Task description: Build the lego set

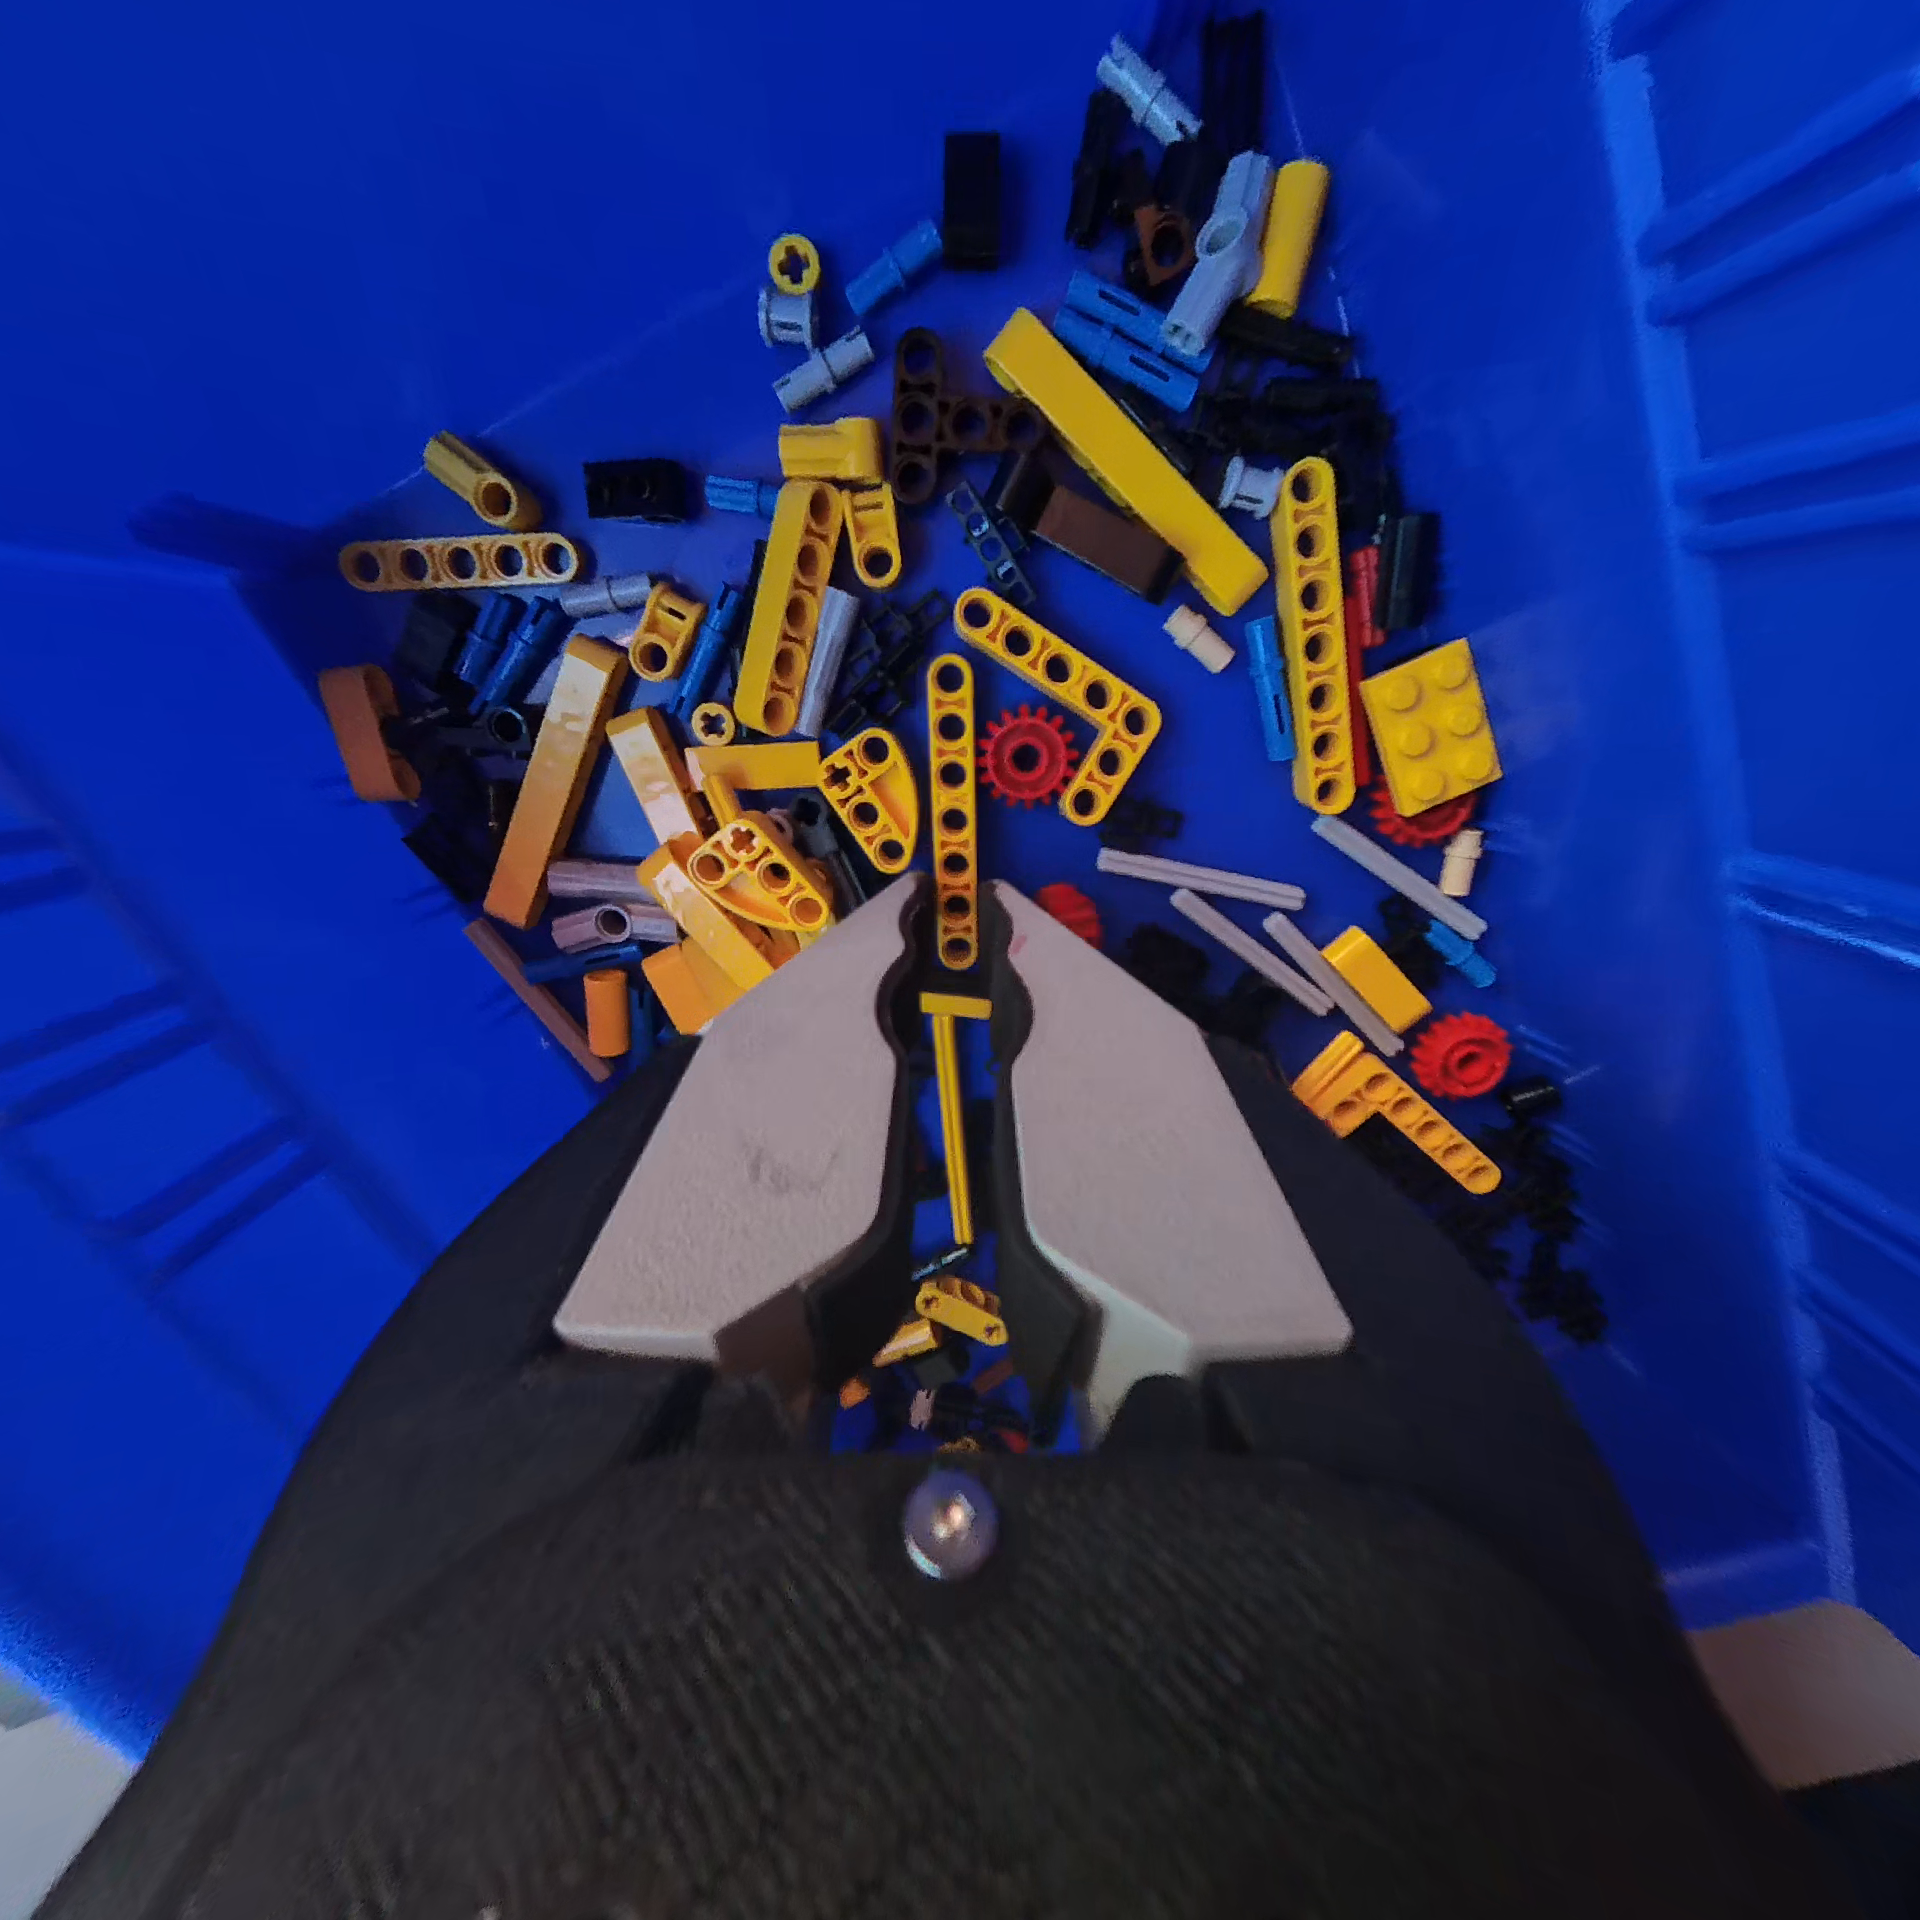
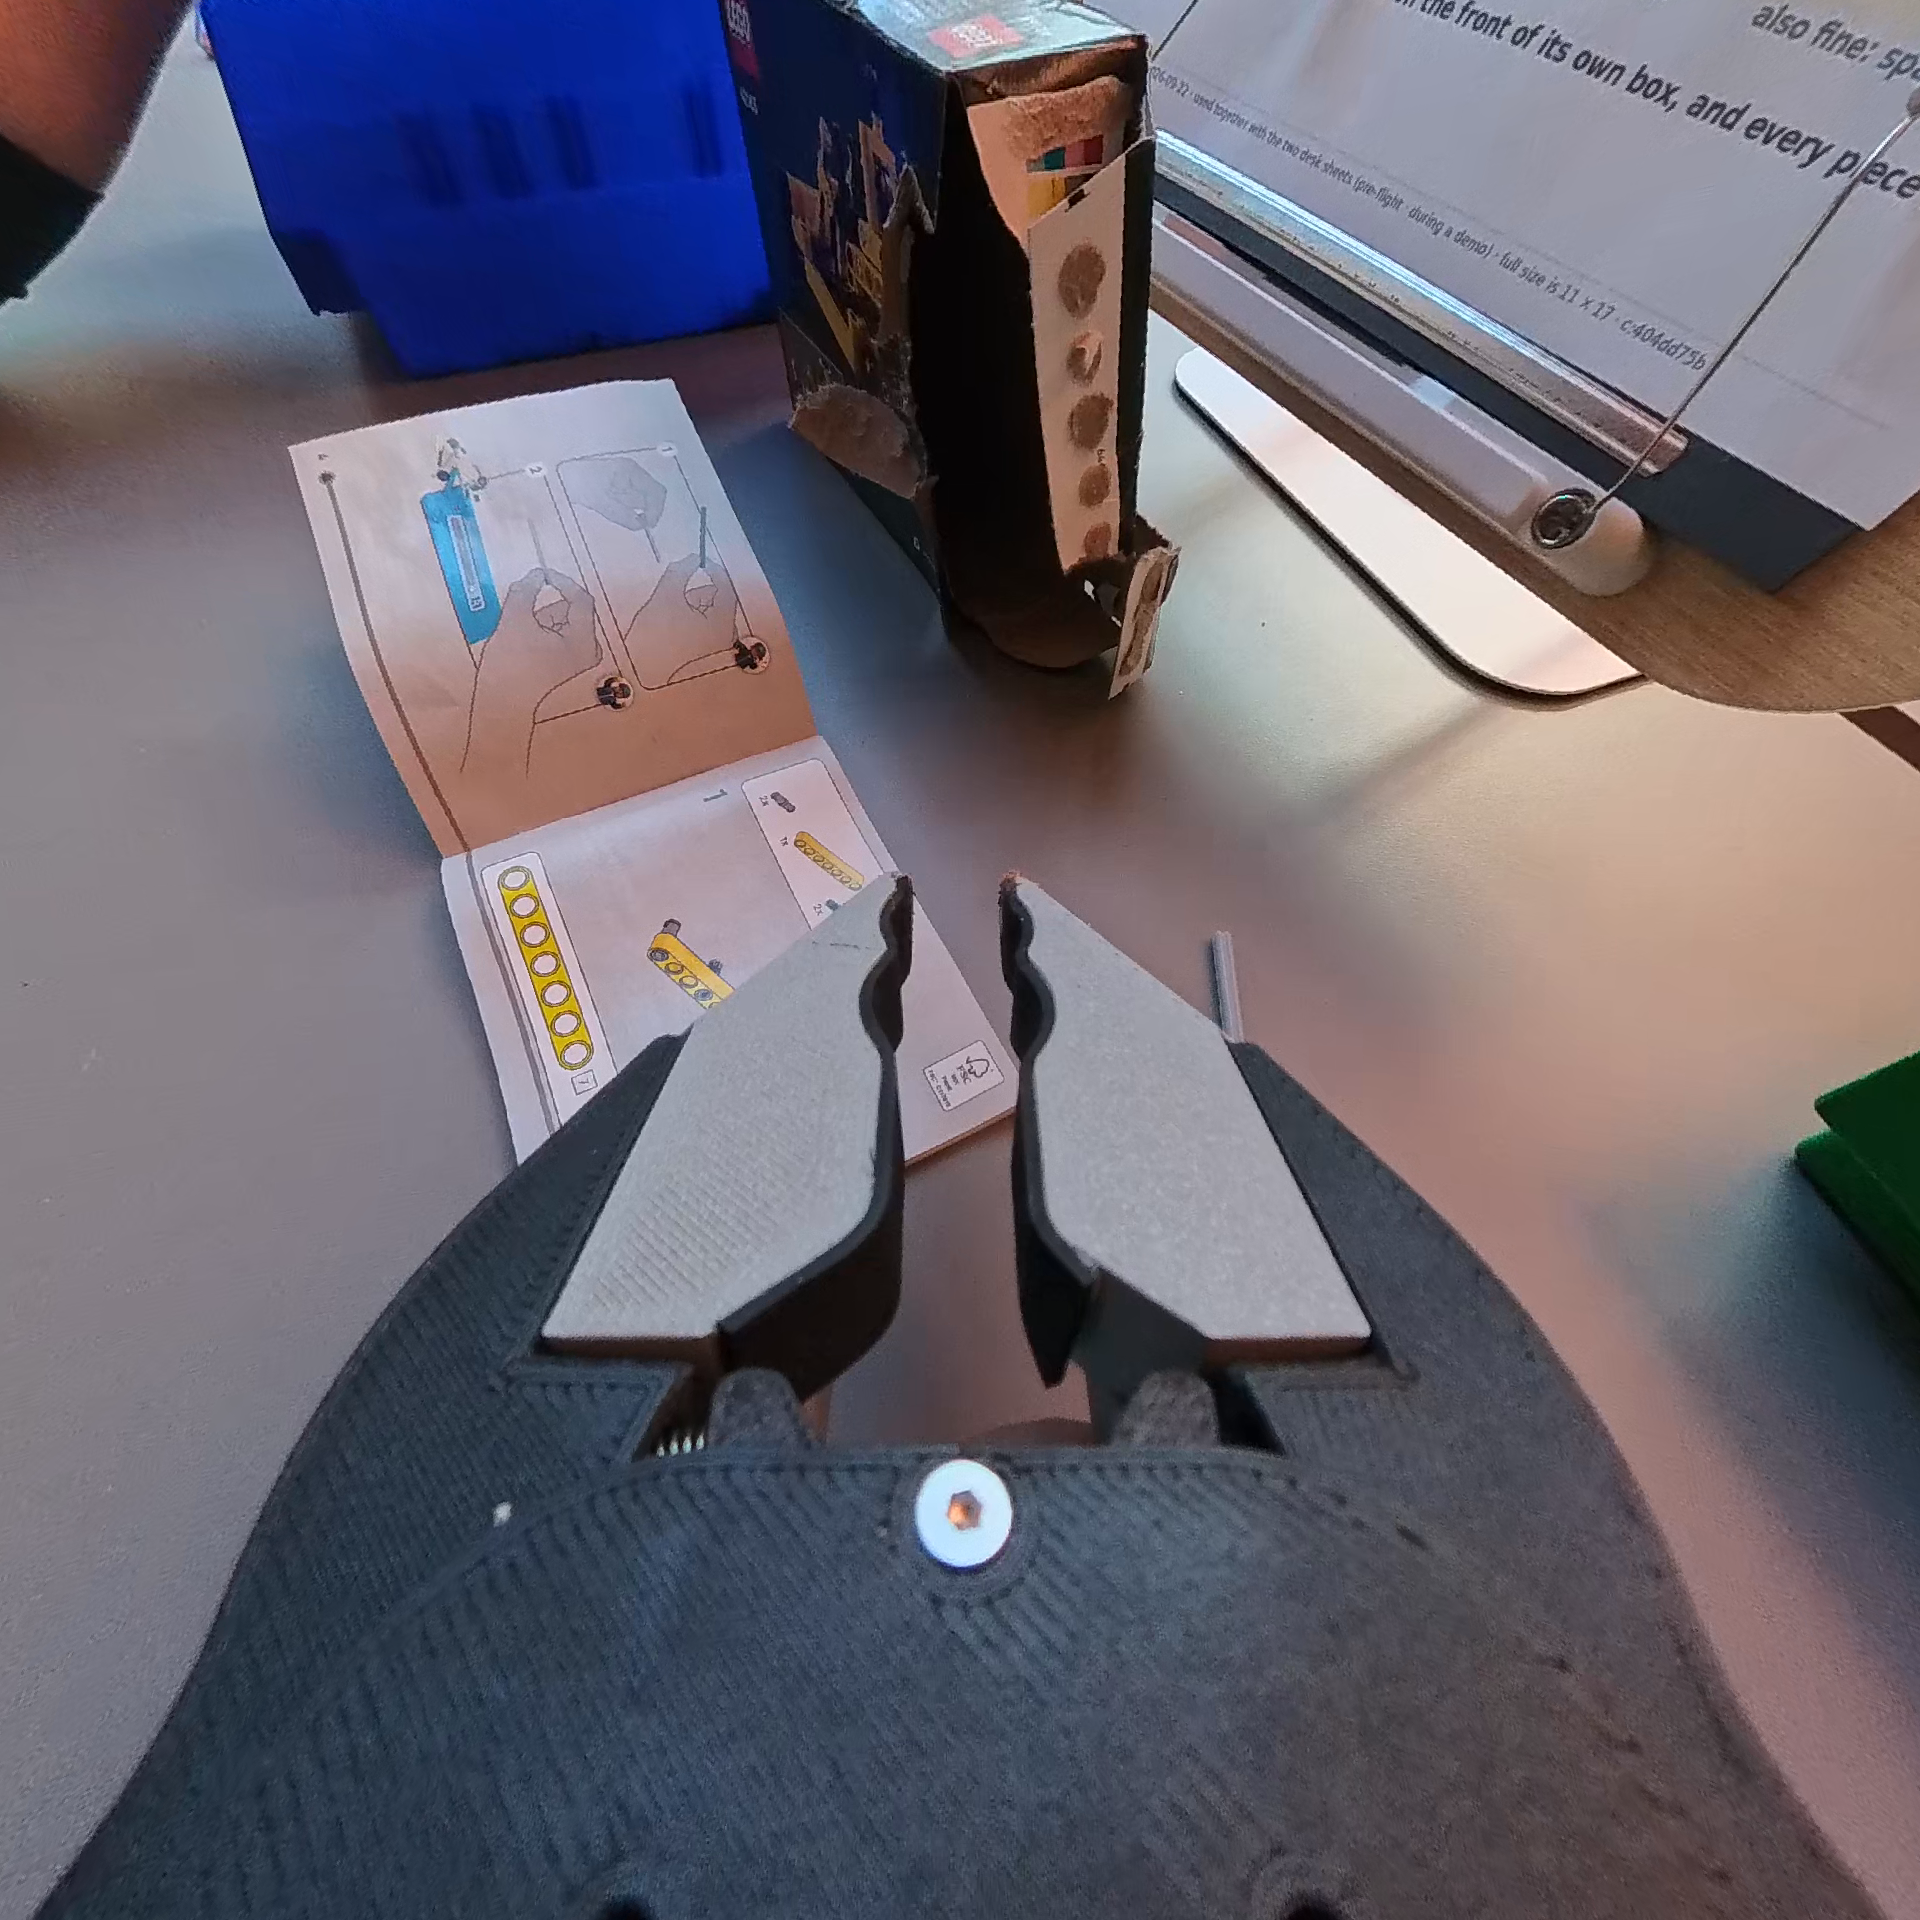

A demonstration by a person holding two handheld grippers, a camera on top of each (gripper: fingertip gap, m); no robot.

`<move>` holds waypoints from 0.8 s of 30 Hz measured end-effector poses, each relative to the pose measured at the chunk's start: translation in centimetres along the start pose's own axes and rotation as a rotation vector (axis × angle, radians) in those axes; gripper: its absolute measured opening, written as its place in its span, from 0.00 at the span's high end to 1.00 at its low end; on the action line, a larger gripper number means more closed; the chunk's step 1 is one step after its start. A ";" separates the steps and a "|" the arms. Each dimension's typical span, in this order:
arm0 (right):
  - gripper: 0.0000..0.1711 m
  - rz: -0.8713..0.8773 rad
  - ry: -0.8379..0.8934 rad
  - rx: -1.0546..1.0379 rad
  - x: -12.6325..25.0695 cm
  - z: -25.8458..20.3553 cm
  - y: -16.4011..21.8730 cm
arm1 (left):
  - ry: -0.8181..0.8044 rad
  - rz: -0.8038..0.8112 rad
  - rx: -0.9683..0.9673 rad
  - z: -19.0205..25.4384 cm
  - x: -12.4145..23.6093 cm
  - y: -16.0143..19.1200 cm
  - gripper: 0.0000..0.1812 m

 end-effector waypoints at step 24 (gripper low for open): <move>0.95 0.103 0.140 -0.103 2.0 4.1 -0.5 | 0.314 0.237 -1.059 38.4 8.9 1.8 0.98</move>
Point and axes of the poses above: each gripper's, where its closed fingertips meet, x back along the fingers, y out of its underside, z = x × y across the jaws, the point moved 1 cm from there along x, back along the fingers, and after that the axes turned 2 degrees about y, right-handed, at the moved point
